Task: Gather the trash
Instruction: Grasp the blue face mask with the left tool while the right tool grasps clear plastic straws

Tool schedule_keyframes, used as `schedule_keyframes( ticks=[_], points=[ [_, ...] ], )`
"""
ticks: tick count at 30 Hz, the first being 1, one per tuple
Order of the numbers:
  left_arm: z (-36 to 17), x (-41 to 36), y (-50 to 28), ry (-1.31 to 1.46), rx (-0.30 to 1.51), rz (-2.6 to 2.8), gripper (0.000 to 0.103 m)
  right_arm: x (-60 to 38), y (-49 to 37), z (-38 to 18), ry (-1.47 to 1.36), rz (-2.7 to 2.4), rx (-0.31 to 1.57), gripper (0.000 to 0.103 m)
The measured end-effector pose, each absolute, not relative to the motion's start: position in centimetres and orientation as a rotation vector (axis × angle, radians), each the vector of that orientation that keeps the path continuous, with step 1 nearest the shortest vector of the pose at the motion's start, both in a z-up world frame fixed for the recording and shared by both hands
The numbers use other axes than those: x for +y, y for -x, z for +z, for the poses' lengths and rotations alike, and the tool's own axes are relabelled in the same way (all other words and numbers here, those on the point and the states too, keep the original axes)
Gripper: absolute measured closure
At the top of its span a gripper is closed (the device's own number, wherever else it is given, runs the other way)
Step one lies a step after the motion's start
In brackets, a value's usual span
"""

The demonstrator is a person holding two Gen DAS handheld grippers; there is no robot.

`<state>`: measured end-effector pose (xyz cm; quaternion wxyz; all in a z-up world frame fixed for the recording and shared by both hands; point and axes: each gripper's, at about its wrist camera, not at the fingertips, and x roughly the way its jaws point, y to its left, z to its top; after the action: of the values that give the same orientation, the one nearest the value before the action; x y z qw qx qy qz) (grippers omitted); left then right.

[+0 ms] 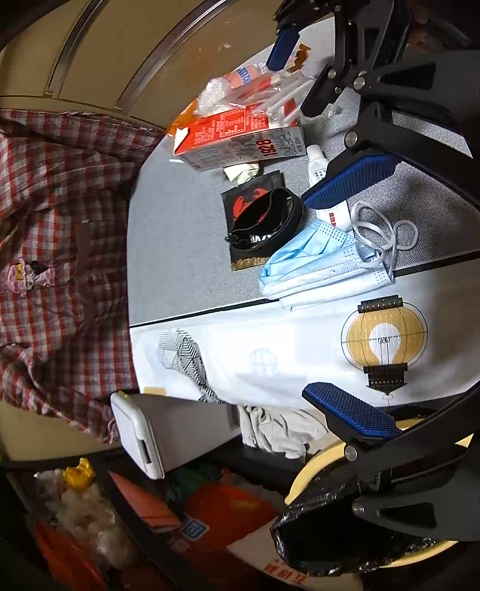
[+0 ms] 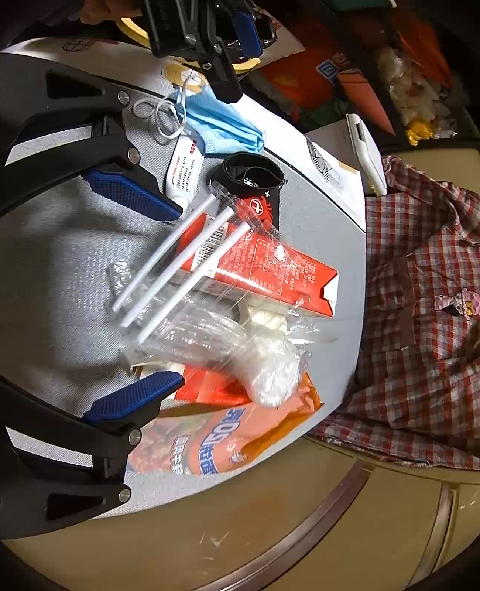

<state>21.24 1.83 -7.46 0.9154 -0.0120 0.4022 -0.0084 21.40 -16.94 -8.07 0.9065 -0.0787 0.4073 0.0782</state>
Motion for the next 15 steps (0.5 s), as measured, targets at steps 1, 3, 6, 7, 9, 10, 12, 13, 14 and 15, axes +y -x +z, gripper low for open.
schedule_keyframes(
  ticks=[1,3,6,7,9,10,12,13,14,15],
  points=[
    [-7.7,1.8,-21.5,0.031,0.839,-0.028,0.011,-16.8,-21.5,-8.2,0.165,0.161,0.843,0.02],
    [-8.1,1.9,-21.9,0.053,0.864,-0.045,0.011,-16.6,-21.6,-8.3,0.17,0.166,0.84,0.022],
    [-8.6,1.9,-22.2,0.078,0.886,-0.061,0.011,-16.2,-21.4,-8.2,0.207,0.17,0.821,0.033],
    [-8.8,1.9,-22.3,0.084,0.896,-0.067,0.012,-16.0,-21.3,-8.2,0.217,0.178,0.818,0.042],
    [-9.1,1.7,-22.5,0.095,0.916,-0.081,0.024,-15.8,-21.3,-8.3,0.231,0.185,0.827,0.057],
    [-9.3,1.6,-22.6,0.103,0.929,-0.098,0.031,-15.8,-21.2,-8.3,0.23,0.189,0.831,0.071],
    [-9.5,1.4,-22.7,0.113,0.952,-0.127,0.062,-15.9,-21.3,-8.3,0.222,0.192,0.847,0.086],
    [-9.5,1.3,-22.7,0.113,0.957,-0.134,0.068,-16.0,-21.2,-8.1,0.213,0.188,0.846,0.093],
    [-9.5,1.2,-22.6,0.113,0.959,-0.138,0.079,-16.2,-21.1,-7.9,0.206,0.181,0.838,0.095],
    [-9.4,1.3,-22.5,0.112,0.954,-0.138,0.088,-16.4,-21.0,-7.7,0.202,0.176,0.832,0.097]
  ],
)
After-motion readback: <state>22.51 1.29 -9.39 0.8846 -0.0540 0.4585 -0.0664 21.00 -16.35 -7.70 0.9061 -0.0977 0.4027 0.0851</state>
